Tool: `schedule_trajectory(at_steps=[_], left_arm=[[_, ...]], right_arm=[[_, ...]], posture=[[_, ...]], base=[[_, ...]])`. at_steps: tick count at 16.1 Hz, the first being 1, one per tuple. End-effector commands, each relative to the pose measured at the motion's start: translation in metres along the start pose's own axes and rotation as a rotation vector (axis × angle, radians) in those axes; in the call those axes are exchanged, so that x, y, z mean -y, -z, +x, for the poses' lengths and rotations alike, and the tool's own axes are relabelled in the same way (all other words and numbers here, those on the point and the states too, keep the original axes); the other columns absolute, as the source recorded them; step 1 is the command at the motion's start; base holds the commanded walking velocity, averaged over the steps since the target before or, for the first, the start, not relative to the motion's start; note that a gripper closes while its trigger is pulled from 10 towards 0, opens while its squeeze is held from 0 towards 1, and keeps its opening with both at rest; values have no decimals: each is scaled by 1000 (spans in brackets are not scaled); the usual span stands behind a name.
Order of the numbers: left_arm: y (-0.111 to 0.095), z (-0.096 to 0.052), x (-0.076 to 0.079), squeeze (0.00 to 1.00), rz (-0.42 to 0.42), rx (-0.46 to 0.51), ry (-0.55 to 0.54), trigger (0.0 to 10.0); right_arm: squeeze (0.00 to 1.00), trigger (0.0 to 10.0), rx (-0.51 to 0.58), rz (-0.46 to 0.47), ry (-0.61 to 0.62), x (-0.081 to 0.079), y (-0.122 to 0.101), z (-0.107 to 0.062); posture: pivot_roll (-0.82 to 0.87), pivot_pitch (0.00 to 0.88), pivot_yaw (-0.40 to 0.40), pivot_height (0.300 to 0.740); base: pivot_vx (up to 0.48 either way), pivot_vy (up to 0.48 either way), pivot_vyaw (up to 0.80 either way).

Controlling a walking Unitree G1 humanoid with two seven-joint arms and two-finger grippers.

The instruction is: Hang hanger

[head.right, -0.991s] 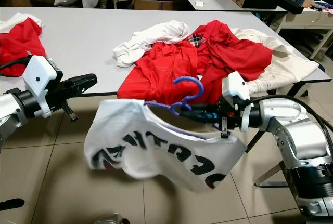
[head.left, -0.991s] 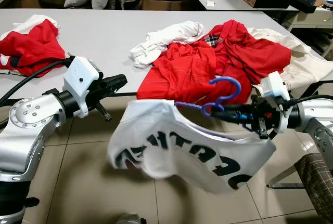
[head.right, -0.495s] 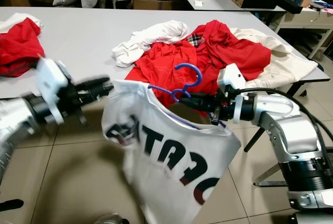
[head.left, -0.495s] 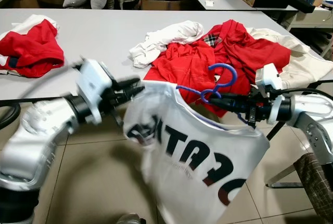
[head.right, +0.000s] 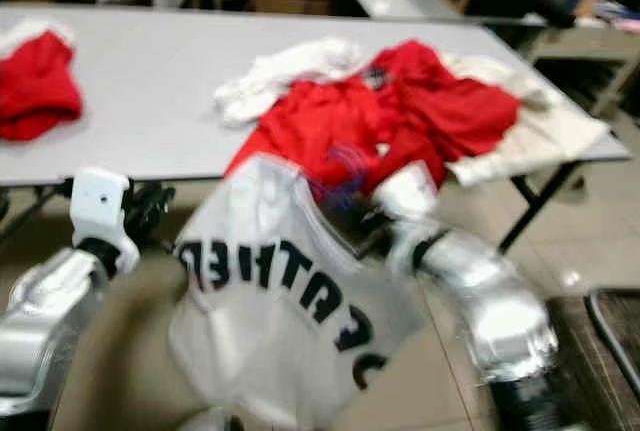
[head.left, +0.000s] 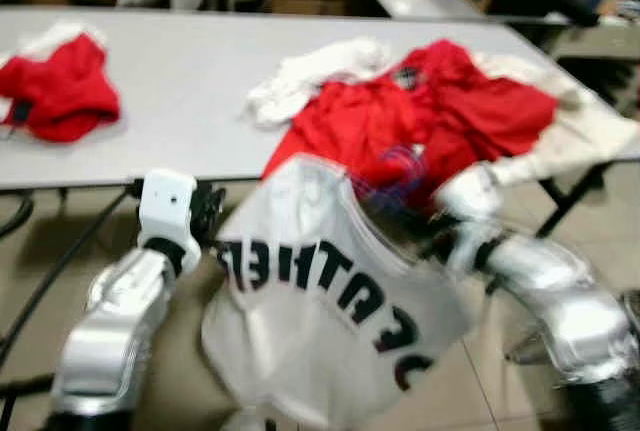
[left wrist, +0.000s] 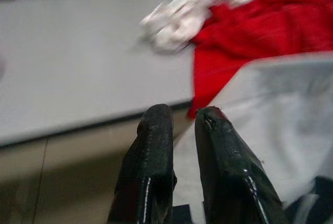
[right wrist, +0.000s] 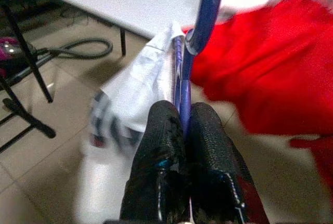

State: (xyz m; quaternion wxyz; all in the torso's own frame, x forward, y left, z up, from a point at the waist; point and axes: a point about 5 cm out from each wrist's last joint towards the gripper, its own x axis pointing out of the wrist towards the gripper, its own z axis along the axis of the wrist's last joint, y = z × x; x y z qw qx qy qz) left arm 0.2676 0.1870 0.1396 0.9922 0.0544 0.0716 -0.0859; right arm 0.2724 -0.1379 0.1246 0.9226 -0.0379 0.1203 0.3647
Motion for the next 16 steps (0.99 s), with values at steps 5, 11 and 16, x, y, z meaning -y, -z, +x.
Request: schedule_trajectory(at_steps=[5, 11, 16], left_arm=[[-1, 21, 20, 0, 65, 5, 49, 10000], [2, 24, 9, 0, 23, 28, -41, 10000], [13, 14, -1, 0, 59, -7, -58, 10000]], right_arm=[[0, 10000, -15, 26, 199, 11, 2, 2], [0, 10000, -28, 48, 154, 10, 13, 10], [0, 10000, 1, 15, 26, 2, 8, 19]], posture=[[23, 0, -38, 740], [69, 0, -62, 740], [101, 0, -82, 740]], base=[[0, 0, 800], [45, 0, 800], [313, 0, 800]])
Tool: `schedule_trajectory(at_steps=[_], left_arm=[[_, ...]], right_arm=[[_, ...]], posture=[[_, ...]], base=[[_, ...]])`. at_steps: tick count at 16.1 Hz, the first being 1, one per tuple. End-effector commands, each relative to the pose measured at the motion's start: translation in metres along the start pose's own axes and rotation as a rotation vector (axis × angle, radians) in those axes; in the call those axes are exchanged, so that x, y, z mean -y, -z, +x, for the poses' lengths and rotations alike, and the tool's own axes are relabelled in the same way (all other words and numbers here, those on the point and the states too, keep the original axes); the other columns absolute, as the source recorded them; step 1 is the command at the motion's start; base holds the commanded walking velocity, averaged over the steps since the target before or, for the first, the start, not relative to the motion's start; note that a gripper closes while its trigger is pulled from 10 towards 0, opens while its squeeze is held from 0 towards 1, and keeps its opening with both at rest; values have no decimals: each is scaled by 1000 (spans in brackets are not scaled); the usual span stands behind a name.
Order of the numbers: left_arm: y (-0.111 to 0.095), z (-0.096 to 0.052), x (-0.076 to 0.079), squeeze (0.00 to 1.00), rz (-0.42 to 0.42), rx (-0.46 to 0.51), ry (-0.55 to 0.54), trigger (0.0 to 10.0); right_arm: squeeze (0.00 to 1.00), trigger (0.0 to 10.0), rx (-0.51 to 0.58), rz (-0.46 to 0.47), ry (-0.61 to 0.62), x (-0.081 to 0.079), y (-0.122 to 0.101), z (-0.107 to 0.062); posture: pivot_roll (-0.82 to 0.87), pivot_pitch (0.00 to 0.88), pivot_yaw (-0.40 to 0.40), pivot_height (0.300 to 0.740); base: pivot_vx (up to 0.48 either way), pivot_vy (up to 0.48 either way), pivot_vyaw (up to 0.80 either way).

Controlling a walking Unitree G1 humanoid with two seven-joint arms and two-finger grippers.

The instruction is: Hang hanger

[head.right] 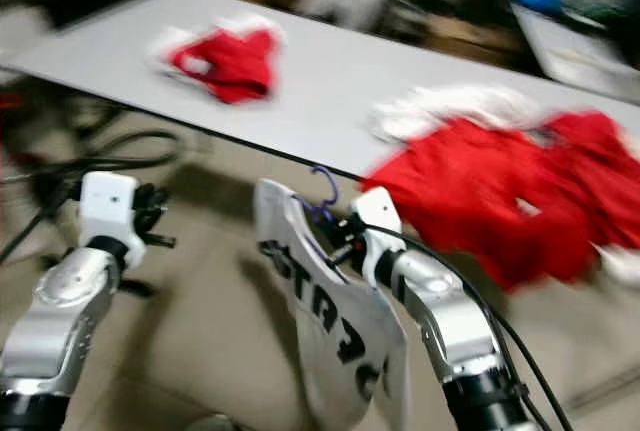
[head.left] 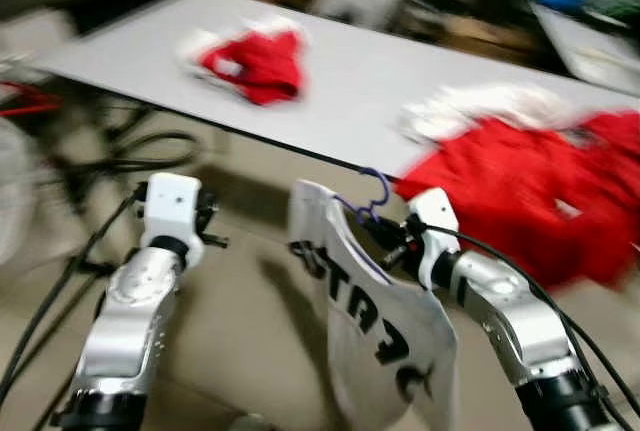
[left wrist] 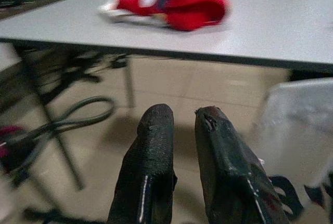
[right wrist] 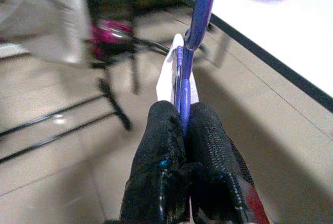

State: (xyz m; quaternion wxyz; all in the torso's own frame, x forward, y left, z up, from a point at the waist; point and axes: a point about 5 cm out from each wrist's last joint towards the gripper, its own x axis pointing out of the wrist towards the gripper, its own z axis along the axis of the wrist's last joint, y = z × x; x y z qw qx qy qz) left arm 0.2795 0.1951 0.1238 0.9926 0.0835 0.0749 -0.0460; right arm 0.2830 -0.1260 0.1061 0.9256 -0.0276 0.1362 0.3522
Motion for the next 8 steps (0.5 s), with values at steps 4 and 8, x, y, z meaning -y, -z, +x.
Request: schedule_trajectory(at_steps=[4, 8], left_arm=[[-1, -7, 2, 0, 35, 12, 15, 10000], [-3, -8, 4, 0, 40, 15, 37, 10000]], right_arm=[[0, 10000, 27, -25, -78, 0, -3, -3], [0, 10000, 22, -10, -77, 1, 4, -6]], posture=[[114, 0, -94, 740], [112, 0, -77, 740]], base=[[322, 0, 800], [318, 0, 800]])
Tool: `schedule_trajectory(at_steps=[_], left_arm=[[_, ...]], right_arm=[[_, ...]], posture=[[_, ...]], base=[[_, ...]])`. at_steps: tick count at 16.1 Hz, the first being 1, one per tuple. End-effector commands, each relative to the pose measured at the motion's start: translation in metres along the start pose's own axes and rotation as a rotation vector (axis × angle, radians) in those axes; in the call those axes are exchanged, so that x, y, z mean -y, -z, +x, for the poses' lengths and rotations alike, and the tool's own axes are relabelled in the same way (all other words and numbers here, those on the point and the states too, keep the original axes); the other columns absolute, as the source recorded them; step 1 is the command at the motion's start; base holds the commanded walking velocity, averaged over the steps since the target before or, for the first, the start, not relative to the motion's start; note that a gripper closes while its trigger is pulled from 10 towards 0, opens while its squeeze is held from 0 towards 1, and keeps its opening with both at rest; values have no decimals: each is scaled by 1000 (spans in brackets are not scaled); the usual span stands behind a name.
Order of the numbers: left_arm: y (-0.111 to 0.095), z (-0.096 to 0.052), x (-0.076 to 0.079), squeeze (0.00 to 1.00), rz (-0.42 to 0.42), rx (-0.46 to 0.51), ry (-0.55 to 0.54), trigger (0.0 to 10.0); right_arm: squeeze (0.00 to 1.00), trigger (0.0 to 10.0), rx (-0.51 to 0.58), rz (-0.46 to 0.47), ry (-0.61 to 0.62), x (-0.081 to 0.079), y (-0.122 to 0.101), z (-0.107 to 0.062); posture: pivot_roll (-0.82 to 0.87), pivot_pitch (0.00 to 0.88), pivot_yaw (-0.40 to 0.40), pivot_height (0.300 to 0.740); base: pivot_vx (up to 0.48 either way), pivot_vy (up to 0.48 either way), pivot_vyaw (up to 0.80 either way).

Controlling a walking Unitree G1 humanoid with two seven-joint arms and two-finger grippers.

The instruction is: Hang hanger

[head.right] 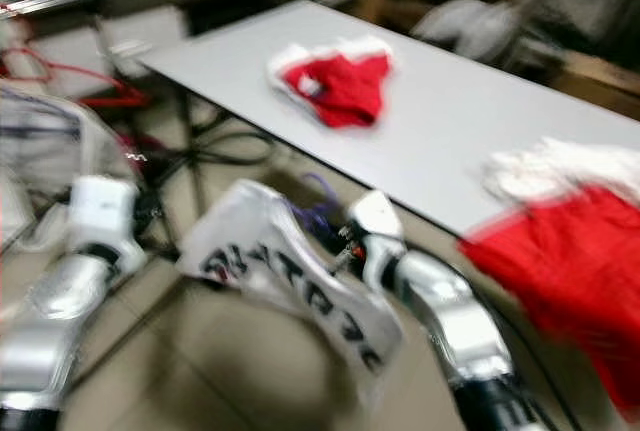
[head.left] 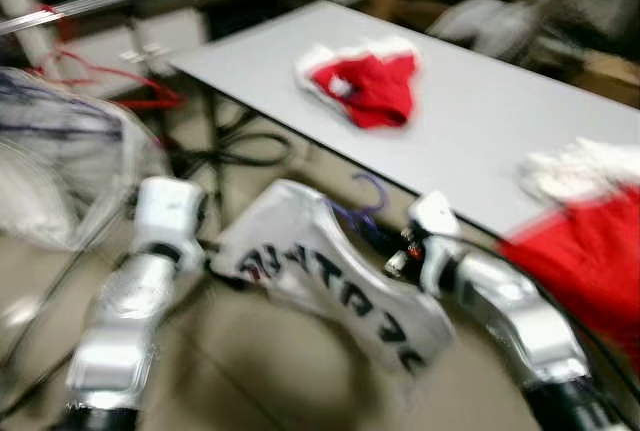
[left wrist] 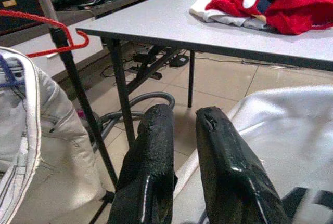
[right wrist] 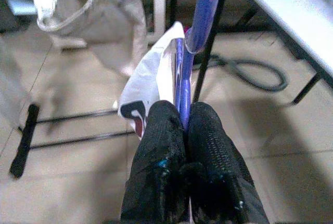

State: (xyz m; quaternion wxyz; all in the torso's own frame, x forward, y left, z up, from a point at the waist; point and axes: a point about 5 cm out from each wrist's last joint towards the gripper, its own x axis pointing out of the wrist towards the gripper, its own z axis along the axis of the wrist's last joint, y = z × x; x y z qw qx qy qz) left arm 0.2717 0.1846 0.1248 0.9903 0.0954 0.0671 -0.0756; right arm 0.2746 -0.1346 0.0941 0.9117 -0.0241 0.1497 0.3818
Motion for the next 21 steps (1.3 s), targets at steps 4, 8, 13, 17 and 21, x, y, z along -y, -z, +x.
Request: schedule_trajectory(at_steps=[4, 8, 13, 17, 21], left_arm=[[0, -1, -6, 0, 28, -19, 22, 10000], [0, -2, -6, 0, 44, -33, 64, 10000], [5, -7, -2, 0, 47, -57, 110, 10000], [2, -13, 1, 0, 46, -45, 103, 10000], [-23, -14, -1, 0, 103, 35, 90, 10000]], right_arm=[[0, 10000, 47, -4, -4, 0, -2, -7], [0, 10000, 42, 5, -31, -6, 6, -13], [0, 10000, -56, -74, -170, -7, 21, -34], [0, 10000, -56, -112, -177, 1, 12, -36], [0, 10000, 42, -48, -91, -7, -1, -24]], posture=[[98, 0, -38, 740], [93, 0, 9, 740], [88, 0, 28, 740], [106, 0, -23, 740], [137, 0, -52, 740]], base=[[312, 0, 800], [301, 0, 800], [286, 0, 800], [277, 0, 800], [277, 0, 800]])
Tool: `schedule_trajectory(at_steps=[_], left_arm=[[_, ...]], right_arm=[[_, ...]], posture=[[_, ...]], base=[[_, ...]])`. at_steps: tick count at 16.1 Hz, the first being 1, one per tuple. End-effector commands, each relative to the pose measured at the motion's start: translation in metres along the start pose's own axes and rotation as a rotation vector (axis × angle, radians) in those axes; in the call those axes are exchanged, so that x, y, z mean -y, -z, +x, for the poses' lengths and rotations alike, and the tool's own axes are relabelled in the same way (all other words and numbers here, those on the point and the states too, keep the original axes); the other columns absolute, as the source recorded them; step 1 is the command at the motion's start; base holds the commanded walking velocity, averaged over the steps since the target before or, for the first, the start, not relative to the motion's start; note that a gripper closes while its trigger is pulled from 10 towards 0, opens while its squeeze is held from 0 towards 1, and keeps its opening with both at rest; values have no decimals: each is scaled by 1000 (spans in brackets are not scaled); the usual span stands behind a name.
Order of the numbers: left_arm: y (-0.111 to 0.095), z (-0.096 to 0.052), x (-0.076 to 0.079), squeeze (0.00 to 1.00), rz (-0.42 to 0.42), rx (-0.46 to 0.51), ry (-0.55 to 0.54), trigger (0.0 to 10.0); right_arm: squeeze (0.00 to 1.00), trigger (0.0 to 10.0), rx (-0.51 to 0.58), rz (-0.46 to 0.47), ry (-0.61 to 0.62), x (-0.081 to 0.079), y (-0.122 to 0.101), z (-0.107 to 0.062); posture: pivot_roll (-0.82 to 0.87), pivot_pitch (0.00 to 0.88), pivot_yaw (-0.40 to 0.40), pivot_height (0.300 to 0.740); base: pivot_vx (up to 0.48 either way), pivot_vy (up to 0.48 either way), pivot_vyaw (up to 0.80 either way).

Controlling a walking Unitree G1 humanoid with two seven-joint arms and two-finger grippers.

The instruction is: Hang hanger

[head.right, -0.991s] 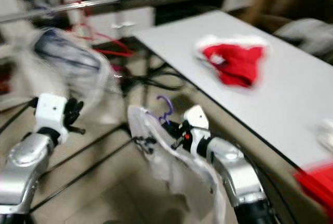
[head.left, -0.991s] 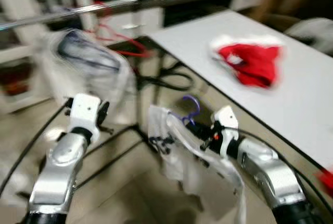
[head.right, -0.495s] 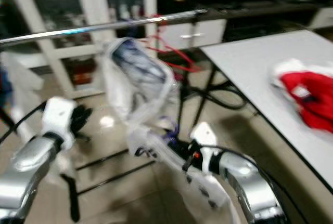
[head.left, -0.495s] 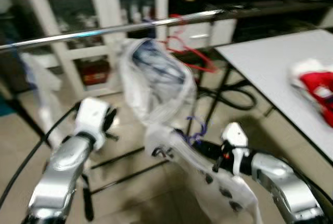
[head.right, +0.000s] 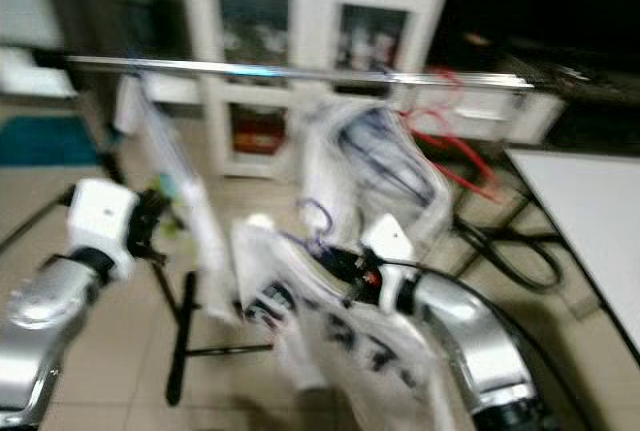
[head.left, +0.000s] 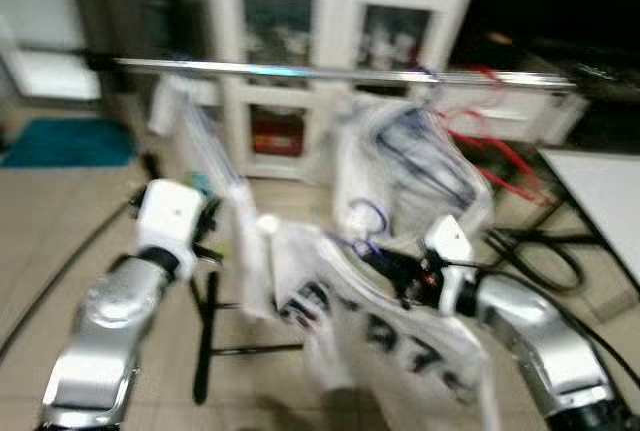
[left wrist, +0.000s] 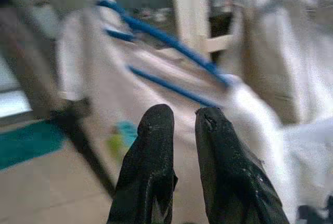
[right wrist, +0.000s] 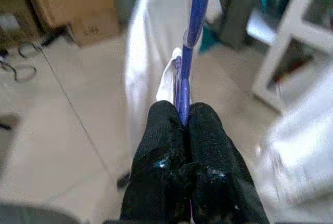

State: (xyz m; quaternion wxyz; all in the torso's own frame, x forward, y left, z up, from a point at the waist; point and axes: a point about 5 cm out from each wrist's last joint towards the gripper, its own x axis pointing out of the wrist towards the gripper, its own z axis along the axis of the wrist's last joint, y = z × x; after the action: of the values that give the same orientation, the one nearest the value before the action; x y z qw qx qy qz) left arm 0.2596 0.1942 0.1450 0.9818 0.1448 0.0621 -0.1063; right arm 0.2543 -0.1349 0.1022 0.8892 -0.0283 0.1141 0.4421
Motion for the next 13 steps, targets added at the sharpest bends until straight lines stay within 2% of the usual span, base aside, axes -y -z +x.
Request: schedule_trajectory(at_steps=[1, 3, 6, 7, 9, 11, 13], left_arm=[[-15, 3, 9, 0, 17, 51, 44, 10000], [-27, 5, 7, 0, 24, 81, 51, 10000], [-33, 5, 8, 0, 25, 93, 69, 10000], [-34, 5, 10, 0, 29, 90, 80, 10000], [-31, 6, 13, 0, 31, 68, 107, 10000], [-28, 5, 17, 0, 37, 45, 157, 10000], [-28, 6, 18, 0, 49, 45, 181, 10000]], right_arm=[[0, 10000, 4, 19, 66, 4, 0, -6], [0, 10000, 18, 40, 172, 5, -1, -3], [0, 10000, 42, 64, 239, 3, -6, -4], [0, 10000, 46, 49, 279, 4, -7, -5], [0, 10000, 55, 99, 382, 8, -8, -10], [0, 10000, 26, 75, 384, 9, -8, -16], [0, 10000, -28, 55, 415, 18, -7, -23]], posture=[[137, 0, -52, 740], [145, 0, -53, 740], [142, 0, -48, 740], [138, 0, -42, 740], [127, 0, -31, 740], [120, 0, -27, 740], [114, 0, -29, 740]], base=[[274, 0, 800], [277, 0, 800], [277, 0, 800], [277, 0, 0], [137, 0, 0], [0, 0, 0], [0, 0, 0]])
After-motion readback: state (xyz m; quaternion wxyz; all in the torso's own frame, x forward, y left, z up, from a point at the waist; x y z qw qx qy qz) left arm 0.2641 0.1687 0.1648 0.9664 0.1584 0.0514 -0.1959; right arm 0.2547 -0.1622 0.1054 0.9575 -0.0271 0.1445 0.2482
